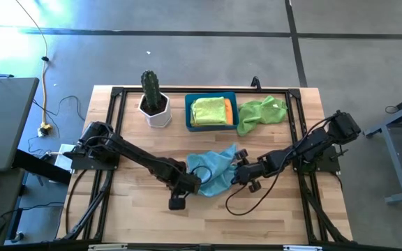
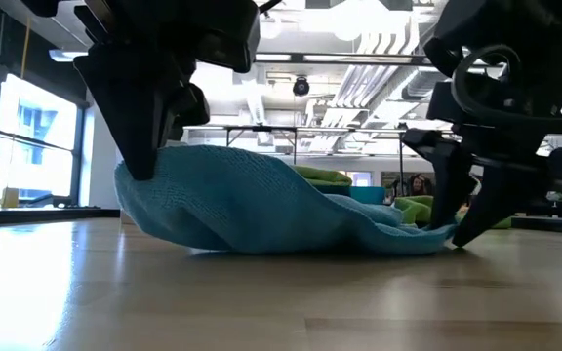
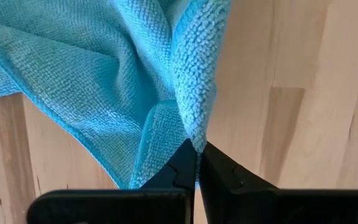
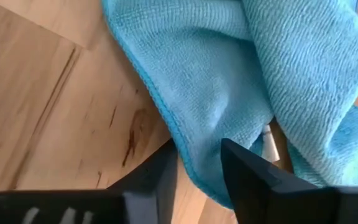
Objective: Fold microfiber towels
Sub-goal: Fold the blue microfiber towel
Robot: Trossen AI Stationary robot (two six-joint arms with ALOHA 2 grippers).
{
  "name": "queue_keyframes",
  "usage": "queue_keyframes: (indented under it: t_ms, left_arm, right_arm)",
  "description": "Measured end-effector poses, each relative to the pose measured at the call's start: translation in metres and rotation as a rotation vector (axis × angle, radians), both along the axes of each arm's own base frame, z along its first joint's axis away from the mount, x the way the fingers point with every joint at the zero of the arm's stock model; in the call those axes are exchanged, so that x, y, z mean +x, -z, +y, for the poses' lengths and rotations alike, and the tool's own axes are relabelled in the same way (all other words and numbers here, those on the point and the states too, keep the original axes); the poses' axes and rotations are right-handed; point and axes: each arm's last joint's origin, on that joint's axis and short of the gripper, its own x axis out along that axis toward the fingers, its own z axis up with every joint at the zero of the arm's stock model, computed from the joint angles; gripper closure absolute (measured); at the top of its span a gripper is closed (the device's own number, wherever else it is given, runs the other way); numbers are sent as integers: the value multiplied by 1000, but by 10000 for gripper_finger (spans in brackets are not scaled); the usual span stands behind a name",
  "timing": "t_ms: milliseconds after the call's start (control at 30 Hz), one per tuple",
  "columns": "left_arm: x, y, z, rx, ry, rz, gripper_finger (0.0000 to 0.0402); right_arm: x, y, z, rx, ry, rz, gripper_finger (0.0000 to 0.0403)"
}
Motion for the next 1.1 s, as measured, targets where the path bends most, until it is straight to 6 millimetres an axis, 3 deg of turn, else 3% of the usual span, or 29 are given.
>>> queue_keyframes:
  t_ms: [267,533,667,1100]
  left_arm:
    - [0,0,1,8,-42,0,399]
    - [-3,-8,2,17,-157,2,399]
    - [-6,-32,5,48,-189,-42,399]
    - [-24,-117,40,377,-201,-253,399]
  right_arm:
    - [-2,2,-1,32,58,11,395]
    - [-5,-8,-3,83,213,-37,400]
    - [-9,-28,-4,104,211,-77,401]
    - [-17,-124,-28,10,366,-215,402]
